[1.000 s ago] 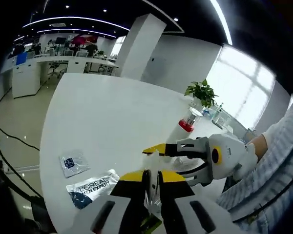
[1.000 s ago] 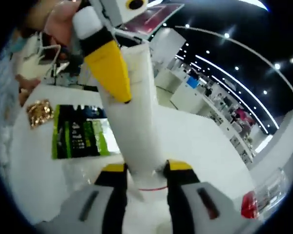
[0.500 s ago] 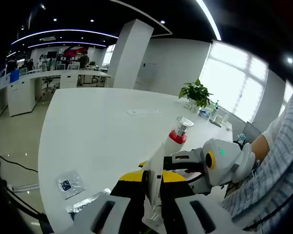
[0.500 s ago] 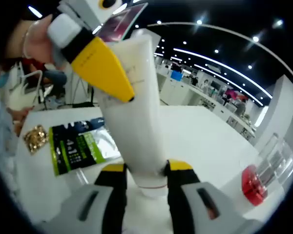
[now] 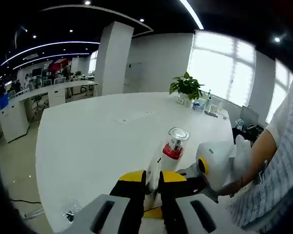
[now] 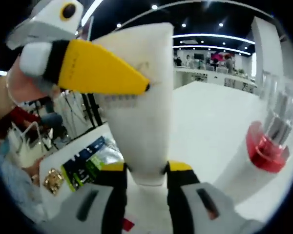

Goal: Arrange the skincare products in the storage area until every visible bottle or jar stands upright without overlapping.

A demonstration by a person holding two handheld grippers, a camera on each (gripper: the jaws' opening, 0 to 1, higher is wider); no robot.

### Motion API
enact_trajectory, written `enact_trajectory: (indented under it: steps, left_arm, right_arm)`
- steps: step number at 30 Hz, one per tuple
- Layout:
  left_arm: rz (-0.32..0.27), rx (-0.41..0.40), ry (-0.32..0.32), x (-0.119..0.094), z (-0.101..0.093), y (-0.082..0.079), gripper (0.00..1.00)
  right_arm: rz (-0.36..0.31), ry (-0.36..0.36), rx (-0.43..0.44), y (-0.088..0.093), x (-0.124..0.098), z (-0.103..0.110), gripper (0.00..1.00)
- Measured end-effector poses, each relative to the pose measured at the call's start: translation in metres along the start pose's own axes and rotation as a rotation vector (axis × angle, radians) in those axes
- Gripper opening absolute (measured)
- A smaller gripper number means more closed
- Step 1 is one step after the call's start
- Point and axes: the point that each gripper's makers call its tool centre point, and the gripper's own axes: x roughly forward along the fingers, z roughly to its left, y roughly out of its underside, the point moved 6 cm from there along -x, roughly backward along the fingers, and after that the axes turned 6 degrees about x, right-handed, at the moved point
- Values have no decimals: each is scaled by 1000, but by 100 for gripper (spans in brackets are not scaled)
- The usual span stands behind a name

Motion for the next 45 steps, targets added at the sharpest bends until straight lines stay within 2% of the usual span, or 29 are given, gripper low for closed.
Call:
enact_trajectory:
  steps: [9, 13, 16, 20, 25, 31, 33, 38, 43, 45]
  left_arm:
    - [9, -81, 26, -3, 4, 5, 13]
    - [25, -30, 12, -2, 4, 9, 18]
    - [-10, -23, 5, -5, 6, 5, 25]
    - [-29, -95, 38, -10, 11, 4, 29]
    - [-70, -98, 10, -17, 15, 4, 35]
    - [-113, -100, -9, -23, 17, -1, 36]
    - [-150, -95, -25, -28, 17, -6, 37]
    - [-201, -111, -32, -44, 15, -13, 40]
    - [-238, -135, -53, -57, 16, -8, 42]
    - [-249, -134, -51, -57, 13, -4, 43]
  right_arm:
    - [21, 19, -3, 0, -1, 3, 30]
    - [29, 11, -10, 0, -1, 3, 30]
    - [34, 4, -35, 0, -4, 3, 31]
    - [12, 9, -84, -4, -12, 4, 32]
    - [4, 13, -131, -5, -18, 7, 35]
    - [-17, 6, -175, -10, -26, 8, 38]
    - [-26, 4, -177, -12, -31, 7, 38]
    - [-32, -17, -94, -18, -47, 6, 39]
    - [-66, -11, -83, -22, -63, 4, 39]
    - [-73, -17, -112, -23, -70, 5, 39]
